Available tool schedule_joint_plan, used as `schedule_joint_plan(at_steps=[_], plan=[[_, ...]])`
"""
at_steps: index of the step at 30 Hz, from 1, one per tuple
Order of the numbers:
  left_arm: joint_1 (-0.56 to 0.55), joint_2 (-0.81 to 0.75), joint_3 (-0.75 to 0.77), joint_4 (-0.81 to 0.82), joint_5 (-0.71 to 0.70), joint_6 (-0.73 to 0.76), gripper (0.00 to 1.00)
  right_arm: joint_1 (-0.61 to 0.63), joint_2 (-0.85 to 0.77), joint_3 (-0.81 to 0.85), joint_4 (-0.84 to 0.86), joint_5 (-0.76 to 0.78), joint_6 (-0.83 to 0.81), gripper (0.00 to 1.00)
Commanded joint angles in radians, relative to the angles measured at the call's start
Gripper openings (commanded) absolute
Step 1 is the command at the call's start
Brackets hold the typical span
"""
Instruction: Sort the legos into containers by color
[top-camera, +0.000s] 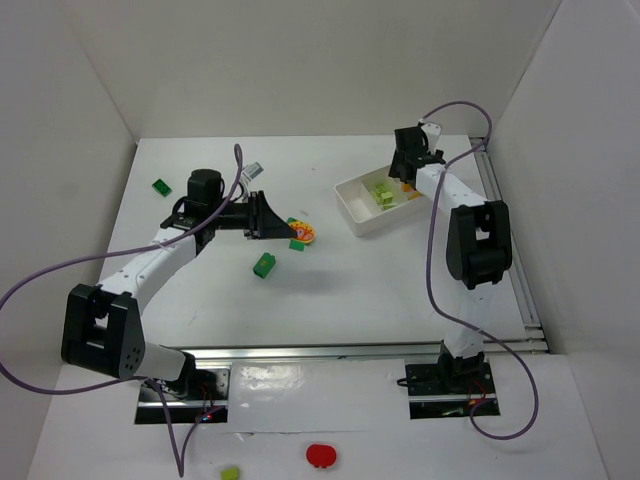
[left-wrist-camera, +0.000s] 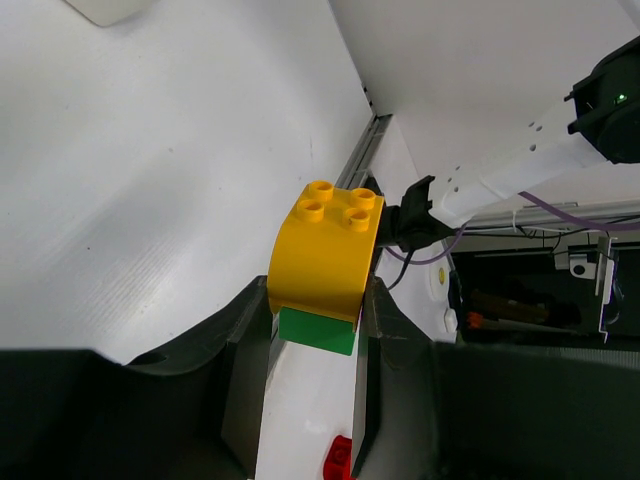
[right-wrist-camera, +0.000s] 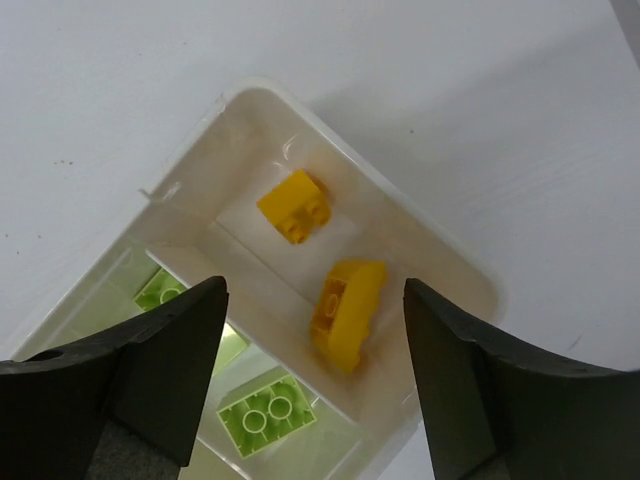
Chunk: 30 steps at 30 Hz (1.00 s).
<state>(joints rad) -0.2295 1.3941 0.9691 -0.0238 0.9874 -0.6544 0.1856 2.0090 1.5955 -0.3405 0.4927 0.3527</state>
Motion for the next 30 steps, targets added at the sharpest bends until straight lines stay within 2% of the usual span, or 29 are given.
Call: schedule_joint_plan(at_steps=[1,4,5,6,9,10,12,15,16,18,21,23,27,30], plan=[[0.004,-0.030,0.031,0.015,0.008,0.013,0.00,0.009,-0.080,0.009,0.008,0.035,0.022,0.76],[0.004,-0.030,0.055,-0.005,-0.021,0.022,0.00,0.009,-0.173,-0.080,0.035,-0.067,0.022,0.72],[0.004,-0.021,0.069,-0.005,-0.021,0.022,0.00,0.018,-0.259,-0.159,0.076,-0.125,0.022,0.71],[0.004,-0.011,0.069,0.005,-0.021,0.010,0.00,0.018,-0.309,-0.205,0.102,-0.278,0.022,0.71],[0.004,0.016,0.082,0.059,-0.044,-0.054,0.00,0.018,-0.487,-0.383,0.203,-0.541,0.031,0.75],[0.013,0.035,0.082,0.083,-0.044,-0.106,0.00,0.018,-0.557,-0.425,0.231,-0.706,0.061,0.76],[0.013,0.060,0.091,0.148,-0.065,-0.161,0.00,0.018,-0.607,-0.534,0.317,-0.941,0.100,0.77],[0.013,0.108,0.109,0.241,-0.089,-0.273,0.00,0.037,-0.650,-0.632,0.461,-1.188,0.216,0.77],[0.013,0.118,0.109,0.254,-0.116,-0.322,0.00,0.047,-0.650,-0.650,0.507,-1.229,0.280,0.77],[0.013,0.132,0.109,0.312,-0.116,-0.364,0.00,0.092,-0.650,-0.677,0.619,-1.275,0.328,0.84],[0.013,0.132,0.109,0.331,-0.162,-0.410,0.00,0.150,-0.621,-0.689,0.734,-1.293,0.406,0.85],[0.013,0.132,0.109,0.322,-0.188,-0.410,0.00,0.175,-0.578,-0.678,0.755,-1.316,0.431,0.85],[0.013,0.123,0.140,0.262,-0.216,-0.367,0.00,0.209,-0.537,-0.687,0.926,-1.347,0.523,0.85],[0.013,0.123,0.140,0.248,-0.207,-0.367,0.00,0.238,-0.483,-0.669,0.954,-1.370,0.532,0.85]])
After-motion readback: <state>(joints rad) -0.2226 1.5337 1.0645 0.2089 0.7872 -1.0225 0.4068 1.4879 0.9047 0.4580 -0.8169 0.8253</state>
